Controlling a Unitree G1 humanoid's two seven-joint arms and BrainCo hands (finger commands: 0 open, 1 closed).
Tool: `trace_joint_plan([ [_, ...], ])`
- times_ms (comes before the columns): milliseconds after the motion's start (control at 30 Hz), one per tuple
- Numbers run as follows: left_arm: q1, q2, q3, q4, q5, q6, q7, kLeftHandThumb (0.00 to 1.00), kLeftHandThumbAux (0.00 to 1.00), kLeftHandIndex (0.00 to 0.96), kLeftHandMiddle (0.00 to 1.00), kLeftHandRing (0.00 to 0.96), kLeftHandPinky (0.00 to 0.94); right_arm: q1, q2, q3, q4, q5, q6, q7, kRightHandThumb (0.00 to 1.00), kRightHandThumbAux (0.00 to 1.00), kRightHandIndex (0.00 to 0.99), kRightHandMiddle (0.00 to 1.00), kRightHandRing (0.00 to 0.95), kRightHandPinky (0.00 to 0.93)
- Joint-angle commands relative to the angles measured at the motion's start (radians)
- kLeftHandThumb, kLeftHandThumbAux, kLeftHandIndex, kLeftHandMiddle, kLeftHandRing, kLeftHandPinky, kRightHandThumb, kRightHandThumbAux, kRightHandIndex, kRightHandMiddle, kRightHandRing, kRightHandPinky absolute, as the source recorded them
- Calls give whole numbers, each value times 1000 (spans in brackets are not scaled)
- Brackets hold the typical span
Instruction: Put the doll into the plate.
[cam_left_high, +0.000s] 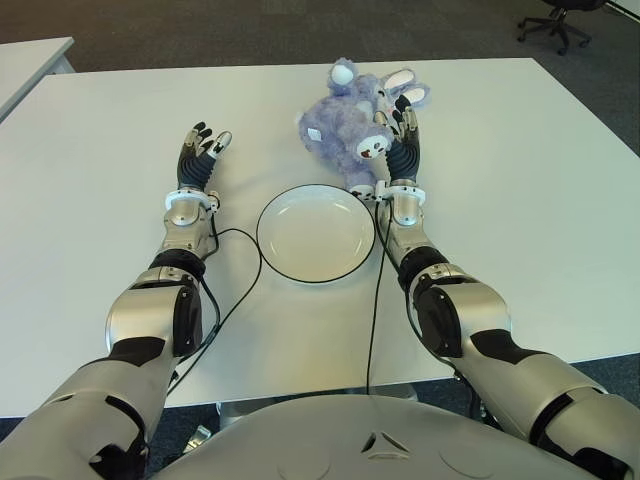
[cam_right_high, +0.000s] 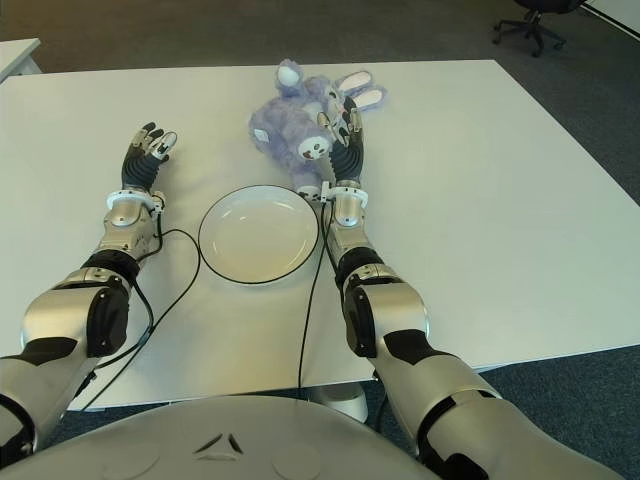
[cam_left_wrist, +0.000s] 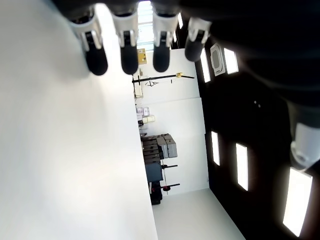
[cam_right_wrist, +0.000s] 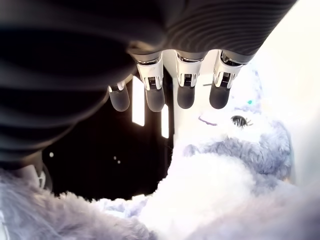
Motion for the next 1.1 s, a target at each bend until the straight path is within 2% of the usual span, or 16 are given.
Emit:
trace_joint_plan([
  [33, 75, -30, 2, 51, -11, 51, -10, 0, 488, 0, 119, 118, 96, 107, -11, -2, 44, 0, -15, 17, 344, 460, 0, 0, 0, 0],
  [333, 78, -31, 4, 49, -12, 49, -5, 0, 489, 0, 126, 128, 116, 131, -30, 1, 41, 1, -66, 40, 341, 448, 0, 0, 0, 10],
  [667, 81, -31, 2, 47, -10, 43, -9, 0, 493, 0, 119, 119, 96, 156, -42, 3, 39, 1, -118, 58, 316, 432, 0, 0, 0, 4],
  [1100, 83, -33, 3, 47, -11, 44, -7, 0, 489, 0, 130, 131, 114, 164, -51, 3, 36, 7, -102, 59, 297, 461, 0, 0, 0, 7],
])
